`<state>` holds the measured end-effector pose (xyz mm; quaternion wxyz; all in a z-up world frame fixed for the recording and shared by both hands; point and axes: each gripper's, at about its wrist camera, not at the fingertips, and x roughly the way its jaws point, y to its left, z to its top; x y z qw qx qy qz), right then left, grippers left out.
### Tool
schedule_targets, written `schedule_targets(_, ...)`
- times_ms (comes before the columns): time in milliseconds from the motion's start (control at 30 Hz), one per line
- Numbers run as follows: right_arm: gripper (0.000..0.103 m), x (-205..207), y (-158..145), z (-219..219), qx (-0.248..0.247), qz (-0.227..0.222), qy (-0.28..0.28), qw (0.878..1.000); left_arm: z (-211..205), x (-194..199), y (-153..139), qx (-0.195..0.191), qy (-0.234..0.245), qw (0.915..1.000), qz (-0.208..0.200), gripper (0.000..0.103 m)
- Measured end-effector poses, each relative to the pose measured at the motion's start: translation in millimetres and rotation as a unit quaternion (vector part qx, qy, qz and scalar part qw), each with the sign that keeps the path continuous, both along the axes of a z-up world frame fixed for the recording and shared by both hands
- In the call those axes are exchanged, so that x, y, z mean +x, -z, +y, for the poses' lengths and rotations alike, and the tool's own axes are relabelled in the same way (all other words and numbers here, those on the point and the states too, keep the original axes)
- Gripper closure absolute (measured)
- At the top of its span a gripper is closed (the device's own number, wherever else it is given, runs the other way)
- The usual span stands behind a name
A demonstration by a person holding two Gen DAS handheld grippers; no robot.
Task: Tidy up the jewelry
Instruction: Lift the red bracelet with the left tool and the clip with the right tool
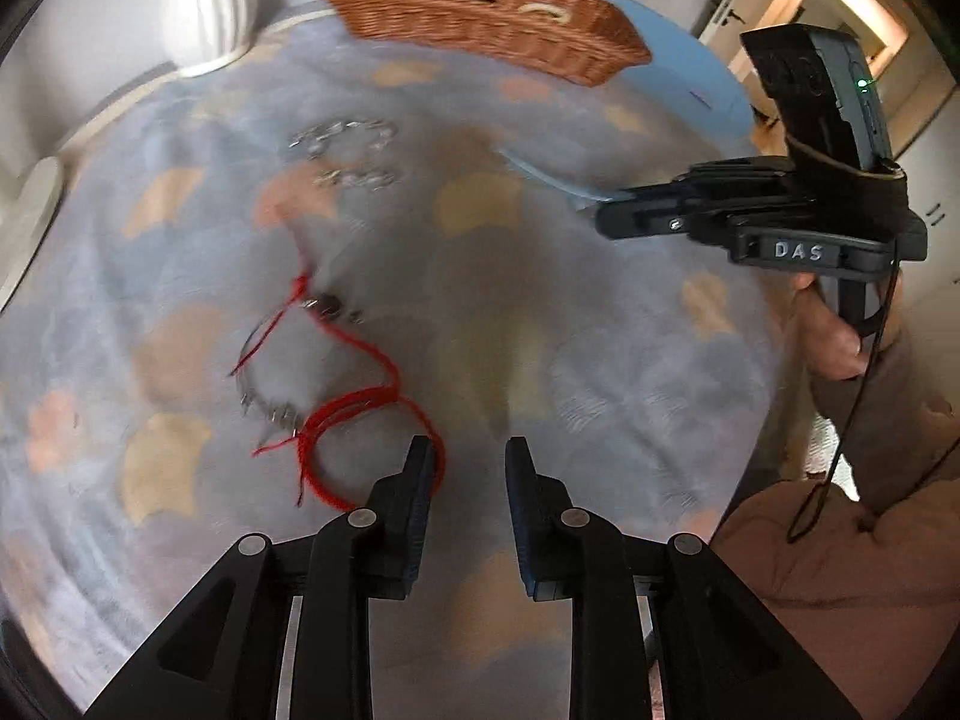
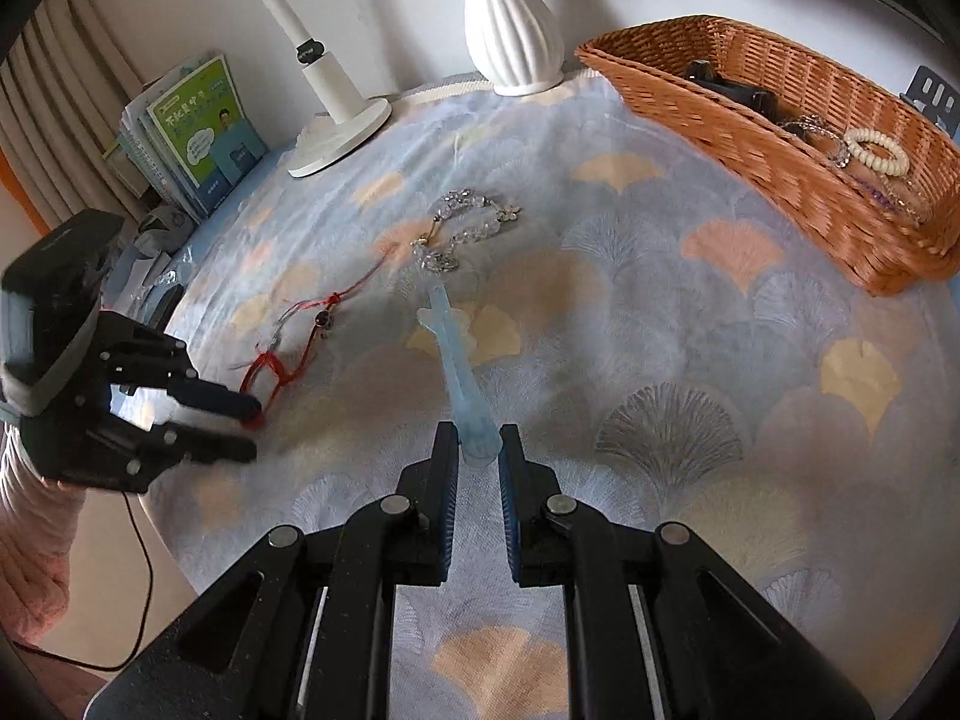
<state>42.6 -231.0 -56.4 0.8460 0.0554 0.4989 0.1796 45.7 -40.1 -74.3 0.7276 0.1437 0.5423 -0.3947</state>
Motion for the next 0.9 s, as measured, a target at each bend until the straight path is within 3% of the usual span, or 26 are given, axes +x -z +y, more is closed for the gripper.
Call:
schedule_targets(167, 0.088, -5, -5, -7, 0.007, -0.008, 0.005, 1.0, 7, -2, 2, 0.045, -0.002, 0.9986, -0.028, 0.078)
schedule_targets(400, 0.088, -5, 0, -2, 0.011, 0.001, -0.002, 1.0, -1, -14, 3, 0.065, 0.023, 0.995, -0.072, 0.079)
schedule_targets(433, 0.088, -6, 0, -1, 0.01, 0.001, -0.003, 1.0, -2, -13, 2, 0.063, 0.022, 0.9951, -0.073, 0.081)
schedule_targets(467, 0.088, -7, -1, 0, 0.009, 0.0, -0.003, 1.0, -2, -11, 3, 0.058, 0.021, 0.9957, -0.07, 0.098)
schedule_targets(600, 0.088, -9, -6, -5, 0.012, -0.005, 0.002, 1.0, 3, -9, -2, 0.02, 0.004, 0.9976, -0.067, 0.099)
schedule_targets(700, 0.088, -13, -14, -7, 0.016, -0.016, 0.004, 1.0, 17, -11, -23, -0.05, -0.014, 0.9964, -0.066, 0.099)
schedule_targets(900, 0.088, -21, -34, -8, 0.022, -0.043, 0.002, 0.999, 45, -12, -71, -0.167, -0.044, 0.9828, -0.065, 0.099)
